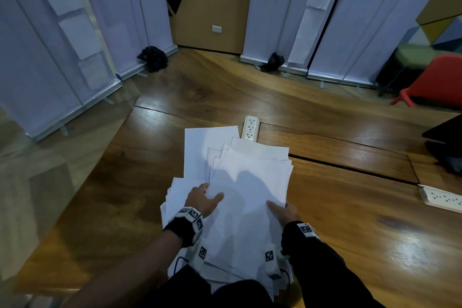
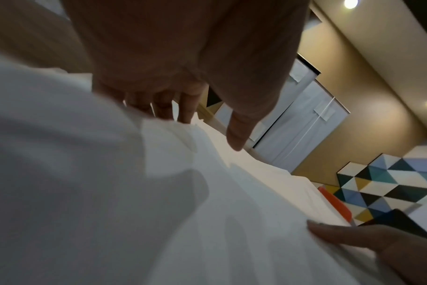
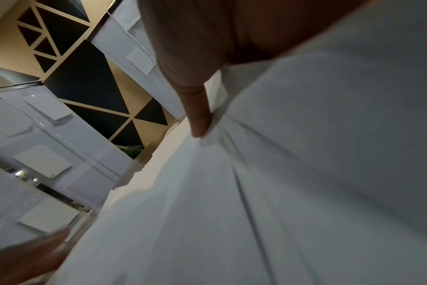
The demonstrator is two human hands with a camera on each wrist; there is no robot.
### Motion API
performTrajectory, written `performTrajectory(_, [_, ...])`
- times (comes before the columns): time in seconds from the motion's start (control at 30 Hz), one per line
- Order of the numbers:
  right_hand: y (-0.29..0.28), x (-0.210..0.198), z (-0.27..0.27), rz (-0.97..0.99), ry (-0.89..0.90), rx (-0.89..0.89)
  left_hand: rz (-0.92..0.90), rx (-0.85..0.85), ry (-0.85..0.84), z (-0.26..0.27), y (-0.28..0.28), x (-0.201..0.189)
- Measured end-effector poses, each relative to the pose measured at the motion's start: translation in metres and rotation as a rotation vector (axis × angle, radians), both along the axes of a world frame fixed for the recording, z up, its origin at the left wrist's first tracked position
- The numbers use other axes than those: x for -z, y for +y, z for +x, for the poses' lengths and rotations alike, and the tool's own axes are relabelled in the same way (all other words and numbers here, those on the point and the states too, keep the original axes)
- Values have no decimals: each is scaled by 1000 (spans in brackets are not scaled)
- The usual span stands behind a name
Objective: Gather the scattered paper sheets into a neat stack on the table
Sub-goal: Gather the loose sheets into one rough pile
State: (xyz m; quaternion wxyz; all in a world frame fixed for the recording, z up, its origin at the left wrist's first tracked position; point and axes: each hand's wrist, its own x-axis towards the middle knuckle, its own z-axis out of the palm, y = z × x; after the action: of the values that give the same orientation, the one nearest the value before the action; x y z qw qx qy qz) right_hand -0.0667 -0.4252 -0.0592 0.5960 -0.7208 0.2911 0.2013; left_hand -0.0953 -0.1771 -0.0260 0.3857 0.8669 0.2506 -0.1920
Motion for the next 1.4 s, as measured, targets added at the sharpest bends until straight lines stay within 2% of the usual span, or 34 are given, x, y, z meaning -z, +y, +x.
performTrajectory(0.13, [1, 2, -1, 60, 27, -36, -42, 105, 74, -1, 8, 2])
performTrajectory(0.2, [0, 12, 1, 11, 44, -71, -2, 94, 38, 0, 19, -2])
performTrajectory(0.3, [-7, 23, 1, -15, 41, -44, 263, -198, 25, 0, 49, -3])
performTrajectory(0.37, [-7, 21, 0, -14, 35, -17, 307, -339, 125, -5, 63, -2])
performTrajectory(0.4, [-7, 21, -1, -11, 33, -4, 285, -354, 160, -6, 66, -2])
performTrajectory(0.63, [-9, 16, -3, 13, 5, 16, 46, -246, 232, -4, 71, -1])
performTrajectory(0.77, [-14, 15, -4, -19, -32, 11, 60, -107, 67, -4, 65, -3])
performTrajectory(0.9, [-20, 2, -5, -34, -84, 28, 38, -22, -7, -1, 62, -10])
performTrajectory(0.97, [-28, -1, -5, -67, -100, 14, 81, -47, -70, 6, 73, -17])
performTrajectory(1.03, [-40, 2, -4, -84, -81, 27, 78, -153, -144, 14, 85, -27])
performTrajectory(1.1, [-49, 3, -4, -110, -50, 33, -10, -297, -199, 17, 97, -31])
performTrajectory(1.17, [-51, 5, -3, -121, -45, 29, -113, -414, -165, 14, 103, -28])
performTrajectory(1.23, [-50, 5, -2, -125, -37, 24, -106, -349, -26, 5, 104, -19])
performTrajectory(1.3, [-48, 5, -1, -129, -22, 25, -9, -208, 59, -1, 101, -12])
performTrajectory(1.4, [-47, 6, 0, -147, -1, 10, 82, -133, -76, 4, 97, -23])
